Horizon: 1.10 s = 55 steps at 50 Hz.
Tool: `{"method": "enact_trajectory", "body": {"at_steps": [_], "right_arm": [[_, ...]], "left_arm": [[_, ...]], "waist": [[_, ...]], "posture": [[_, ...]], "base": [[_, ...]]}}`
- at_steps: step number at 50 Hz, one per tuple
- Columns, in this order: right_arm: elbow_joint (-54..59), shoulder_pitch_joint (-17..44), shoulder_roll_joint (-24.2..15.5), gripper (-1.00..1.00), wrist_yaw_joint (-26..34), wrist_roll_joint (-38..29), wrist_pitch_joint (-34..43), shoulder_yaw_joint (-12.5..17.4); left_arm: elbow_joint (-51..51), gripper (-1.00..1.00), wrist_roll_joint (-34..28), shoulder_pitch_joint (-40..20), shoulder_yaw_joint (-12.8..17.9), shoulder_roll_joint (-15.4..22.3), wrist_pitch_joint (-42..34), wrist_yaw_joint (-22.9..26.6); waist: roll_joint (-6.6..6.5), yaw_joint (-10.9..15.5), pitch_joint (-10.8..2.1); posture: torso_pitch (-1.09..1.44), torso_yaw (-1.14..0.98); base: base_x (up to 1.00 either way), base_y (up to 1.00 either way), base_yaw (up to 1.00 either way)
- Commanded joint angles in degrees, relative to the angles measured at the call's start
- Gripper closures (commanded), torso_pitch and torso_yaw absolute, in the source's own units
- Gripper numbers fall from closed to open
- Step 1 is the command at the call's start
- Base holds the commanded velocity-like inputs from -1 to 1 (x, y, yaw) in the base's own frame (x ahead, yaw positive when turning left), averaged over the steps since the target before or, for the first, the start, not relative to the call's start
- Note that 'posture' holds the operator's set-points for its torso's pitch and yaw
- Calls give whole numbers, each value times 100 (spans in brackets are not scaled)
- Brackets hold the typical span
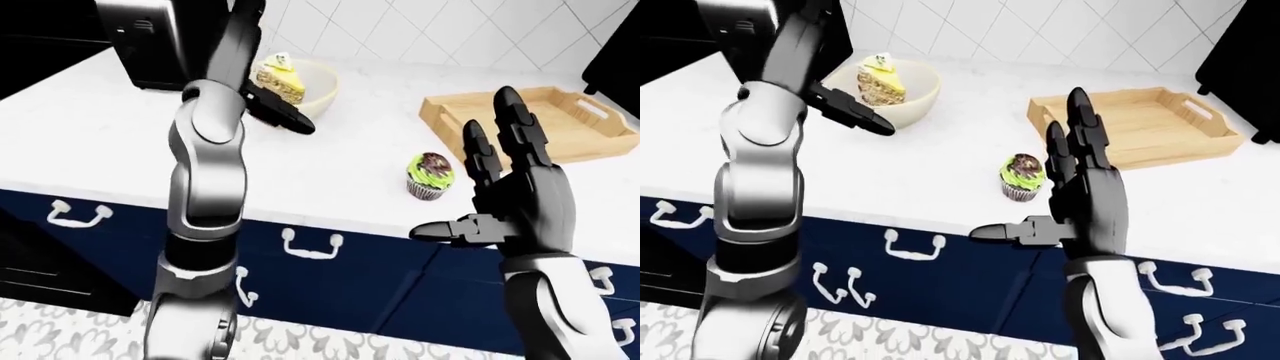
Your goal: Pick up the bowl with cake and place it on the tray. Pick up the cupcake and place it on the tray.
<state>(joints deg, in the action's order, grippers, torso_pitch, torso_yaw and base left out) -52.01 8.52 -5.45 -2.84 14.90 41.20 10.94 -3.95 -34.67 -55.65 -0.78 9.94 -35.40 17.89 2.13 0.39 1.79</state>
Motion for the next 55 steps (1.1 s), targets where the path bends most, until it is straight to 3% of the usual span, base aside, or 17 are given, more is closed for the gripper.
{"method": "enact_trajectory", "body": {"at_steps": [1,7,20,47,51,55], "right_arm": [[-233,97,-37,-100,-21,35,-122,38],[-269,87,-57,-100,-32,81,-91,90],[-9,-21,9,-100,30,-70,-396,-37],[-14,16,17,-100,-8,-97,-337,-84],[-72,0,35,-100,-10,-101,-295,-96],[-70,-19,34,-100,13,-83,-309,-60]], "left_arm": [[-51,-100,-330,-135,-8,-36,429,88],[516,-100,-938,-83,47,-37,1253,-187],[1882,-100,-1326,-178,62,-108,2281,-1029],[3458,-100,-1963,-351,33,14,3195,-1935],[3626,-69,-2020,-374,17,18,3227,-2043],[3774,-59,-2045,-385,15,22,3255,-2116]], "waist": [[-3,-4,-134],[3,-1,-155],[-26,-11,-195],[-106,-80,-221],[-113,-88,-224],[-124,-90,-226]], "posture": [[0,0],[0,0],[0,0],[0,0],[0,0],[0,0]], "base": [[0,0,0],[0,0,0],[0,0,0],[0,0,0],[0,0,0],[0,0,0]]}}
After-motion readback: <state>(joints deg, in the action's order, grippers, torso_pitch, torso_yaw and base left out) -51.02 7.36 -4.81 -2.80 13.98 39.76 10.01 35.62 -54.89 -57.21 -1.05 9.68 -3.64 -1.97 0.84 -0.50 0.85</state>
